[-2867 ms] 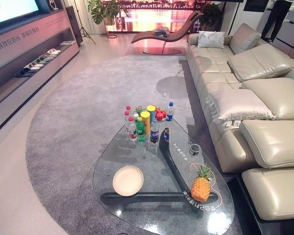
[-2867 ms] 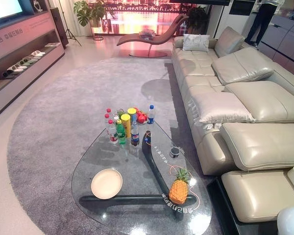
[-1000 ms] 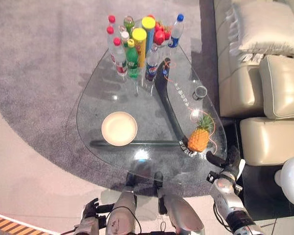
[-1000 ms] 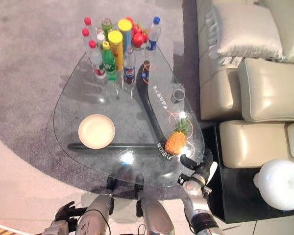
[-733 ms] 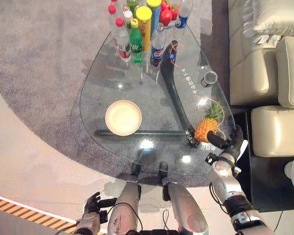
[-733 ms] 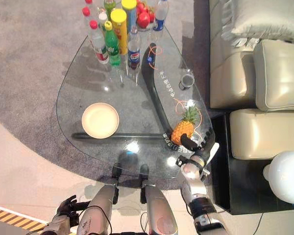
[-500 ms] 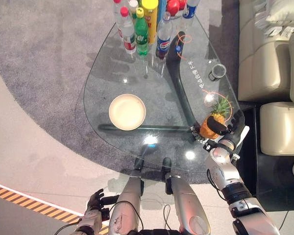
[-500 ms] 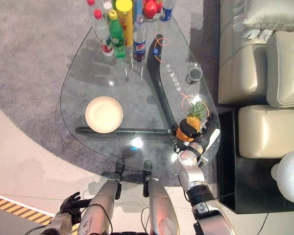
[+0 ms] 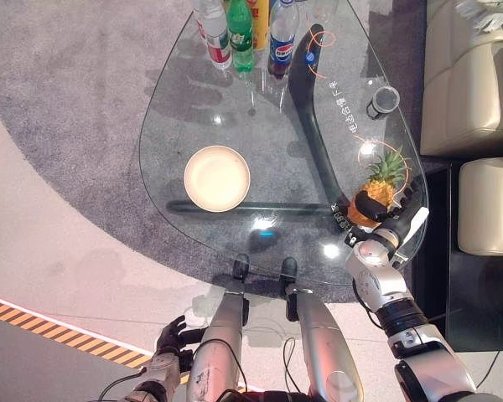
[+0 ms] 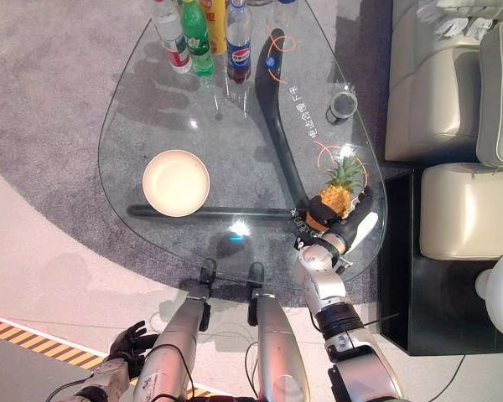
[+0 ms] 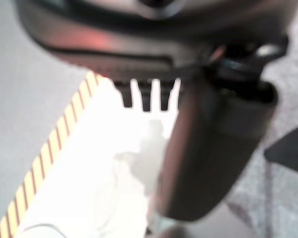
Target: Pick up the fruit to the plate
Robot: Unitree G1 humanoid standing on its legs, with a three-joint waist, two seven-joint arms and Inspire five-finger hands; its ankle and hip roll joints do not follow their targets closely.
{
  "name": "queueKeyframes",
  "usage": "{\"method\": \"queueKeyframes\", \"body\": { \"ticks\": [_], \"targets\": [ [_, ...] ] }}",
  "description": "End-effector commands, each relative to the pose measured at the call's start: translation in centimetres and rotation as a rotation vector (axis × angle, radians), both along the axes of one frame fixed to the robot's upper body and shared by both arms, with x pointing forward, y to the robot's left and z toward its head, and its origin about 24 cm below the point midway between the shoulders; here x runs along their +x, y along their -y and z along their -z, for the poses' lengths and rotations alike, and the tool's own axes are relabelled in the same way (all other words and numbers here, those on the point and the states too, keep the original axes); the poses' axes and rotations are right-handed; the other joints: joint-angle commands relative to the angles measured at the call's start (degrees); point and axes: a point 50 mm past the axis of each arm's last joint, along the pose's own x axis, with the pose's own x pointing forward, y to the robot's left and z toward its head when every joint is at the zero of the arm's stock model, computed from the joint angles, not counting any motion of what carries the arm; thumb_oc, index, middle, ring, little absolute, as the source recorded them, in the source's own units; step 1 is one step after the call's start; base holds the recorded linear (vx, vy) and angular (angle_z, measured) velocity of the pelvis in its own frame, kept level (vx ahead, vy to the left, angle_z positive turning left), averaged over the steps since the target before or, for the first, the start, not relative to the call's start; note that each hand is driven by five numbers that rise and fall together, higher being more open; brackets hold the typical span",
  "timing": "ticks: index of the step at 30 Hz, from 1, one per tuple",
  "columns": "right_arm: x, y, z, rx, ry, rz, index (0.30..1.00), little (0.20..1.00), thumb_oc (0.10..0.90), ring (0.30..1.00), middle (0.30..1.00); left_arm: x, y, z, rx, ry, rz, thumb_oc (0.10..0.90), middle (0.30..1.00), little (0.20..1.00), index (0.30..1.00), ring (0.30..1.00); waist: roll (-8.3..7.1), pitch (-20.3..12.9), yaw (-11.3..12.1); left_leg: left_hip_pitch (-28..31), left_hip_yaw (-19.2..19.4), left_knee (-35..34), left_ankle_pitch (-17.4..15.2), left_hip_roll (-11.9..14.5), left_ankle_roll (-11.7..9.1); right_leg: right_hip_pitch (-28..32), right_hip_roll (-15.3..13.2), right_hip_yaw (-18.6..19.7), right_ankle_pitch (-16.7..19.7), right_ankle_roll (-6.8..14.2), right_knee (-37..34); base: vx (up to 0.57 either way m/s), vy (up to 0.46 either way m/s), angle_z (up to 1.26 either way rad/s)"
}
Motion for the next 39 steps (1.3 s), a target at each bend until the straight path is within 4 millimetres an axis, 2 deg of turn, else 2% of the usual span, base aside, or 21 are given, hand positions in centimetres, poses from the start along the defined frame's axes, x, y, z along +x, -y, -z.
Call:
{"method": "queueKeyframes", "body": {
  "ticks": [1, 12, 17, 25, 39],
  "targets": [
    [0.0, 1.9, -3.6, -0.083, 0.126, 0.095, 0.9, 0.9, 0.8, 0.9, 0.9, -2.1, -0.1, 0.9, -0.012, -0.063, -0.053, 0.8, 0.9, 0.9, 0.9, 0.9, -0.13, -1.0, -0.1, -3.5, 2.6, 8.5, -4.1, -2.9, 3.8, 2.1, -0.3, 1.8, 5.2, 0.3, -6.7, 0.0, 0.0, 0.0],
    [1.2, 1.5, -5.1, -0.124, 0.131, 0.053, 0.9, 0.9, 0.8, 0.9, 0.9, -1.4, 0.9, 0.6, -0.025, -0.041, -0.024, 0.8, 0.9, 0.9, 0.9, 0.9, 1.08, -1.0, 0.8, -5.6, 2.5, 8.0, -3.3, -3.4, 3.9, -0.7, -0.6, 1.5, 5.5, 0.5, -6.3, -0.01, 0.016, 0.01],
    [1.9, 1.6, -5.4, -0.055, 0.134, 0.034, 0.9, 0.9, 0.8, 0.9, 0.9, -1.0, 0.9, 0.4, -0.025, -0.036, -0.019, 0.8, 0.9, 0.9, 0.9, 0.9, 1.54, -1.0, 1.4, -6.4, 2.5, 7.9, -3.1, -3.5, 3.8, -1.7, -0.7, 1.1, 5.5, 0.5, -6.0, -0.01, 0.008, 0.02],
    [2.5, 2.3, -4.2, 0.086, 0.086, 0.074, 0.9, 0.9, 0.8, 0.9, 0.9, -0.7, 2.0, 0.3, -0.054, -0.016, -0.007, 0.8, 0.9, 0.9, 0.9, 0.9, 2.4, -1.0, 1.8, -7.4, 2.7, 7.8, -2.8, -3.5, 3.8, -3.2, -0.8, 0.7, 5.5, 0.4, -5.4, -0.01, 0.021, 0.0],
    [2.3, 3.5, -1.4, 0.162, -0.056, 0.151, 0.9, 0.9, 0.8, 0.9, 0.9, 0.4, 2.9, -0.2, -0.076, 0.026, 0.023, 0.8, 0.9, 0.9, 0.9, 0.9, 3.04, -1.0, 2.6, -8.3, 2.5, 7.7, -2.8, -4.0, 4.0, -4.2, -1.1, 0.0, 5.6, 0.6, -5.1, 0.0, 0.0, 0.0]
  ]
}}
